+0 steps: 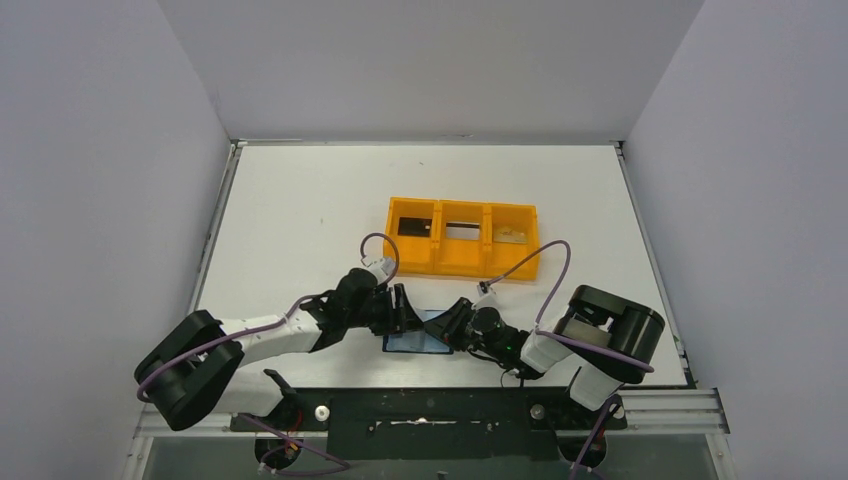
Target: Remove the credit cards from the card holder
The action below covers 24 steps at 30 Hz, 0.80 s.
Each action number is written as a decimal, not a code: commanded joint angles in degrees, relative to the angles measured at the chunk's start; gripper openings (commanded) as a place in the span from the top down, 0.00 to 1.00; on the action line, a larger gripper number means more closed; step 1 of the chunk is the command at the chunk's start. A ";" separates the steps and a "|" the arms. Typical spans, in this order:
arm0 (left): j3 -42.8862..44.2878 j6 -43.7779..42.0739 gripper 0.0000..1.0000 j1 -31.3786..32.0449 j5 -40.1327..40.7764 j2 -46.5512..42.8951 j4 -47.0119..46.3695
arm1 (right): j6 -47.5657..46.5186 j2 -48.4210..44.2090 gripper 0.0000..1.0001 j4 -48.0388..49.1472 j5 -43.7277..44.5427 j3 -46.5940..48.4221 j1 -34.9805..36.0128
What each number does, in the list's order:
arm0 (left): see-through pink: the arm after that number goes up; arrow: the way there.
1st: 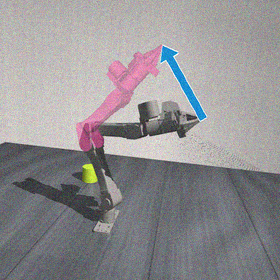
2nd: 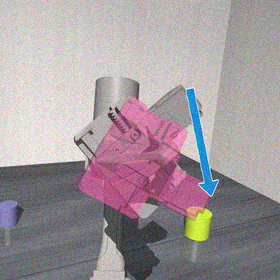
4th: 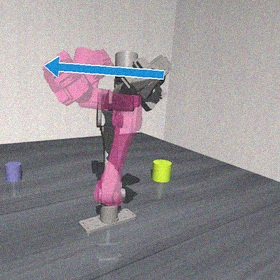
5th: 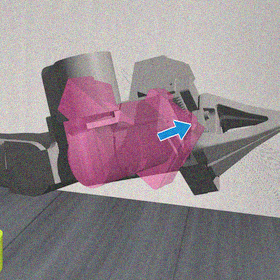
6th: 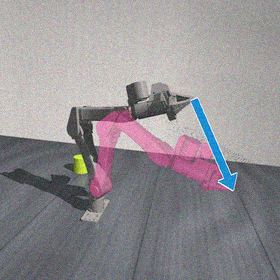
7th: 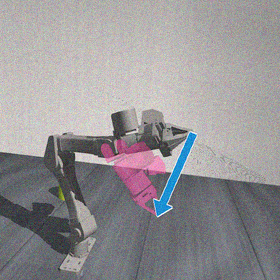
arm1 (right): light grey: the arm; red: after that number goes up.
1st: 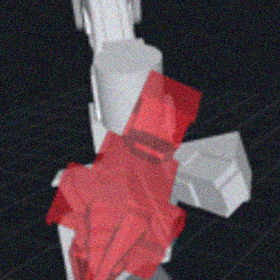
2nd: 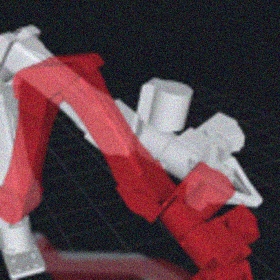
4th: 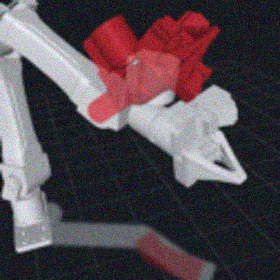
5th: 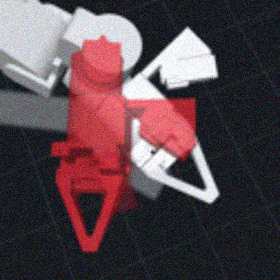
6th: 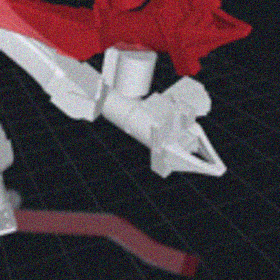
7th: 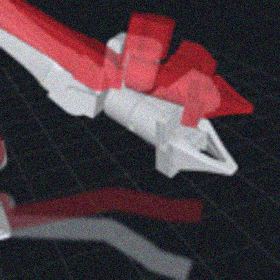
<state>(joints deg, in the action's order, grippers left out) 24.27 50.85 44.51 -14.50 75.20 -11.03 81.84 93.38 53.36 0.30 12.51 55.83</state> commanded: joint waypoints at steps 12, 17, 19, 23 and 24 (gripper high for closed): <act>4.62 -0.23 0.53 1.61 -5.44 1.35 -7.63 | -9.35 -14.90 0.63 -19.66 5.46 2.63 -0.74; 6.42 -0.57 0.53 2.53 -5.44 3.50 -7.95 | -9.94 -27.14 0.61 -33.85 13.21 2.85 -0.47; 7.54 -0.79 0.53 3.33 -5.81 5.41 -8.24 | -8.63 -32.22 0.61 -40.23 17.38 2.60 -0.34; 9.70 -0.41 0.53 6.19 -5.43 9.80 -10.08 | -5.41 -42.69 0.61 -50.88 23.50 0.94 0.38; 10.26 -0.31 0.53 6.80 -5.12 10.96 -10.15 | -4.78 -45.20 0.62 -52.21 24.42 0.09 0.51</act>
<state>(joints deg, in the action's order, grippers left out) 30.81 51.31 48.99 -18.94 83.31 -16.53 74.70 55.70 12.40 15.09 13.58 55.61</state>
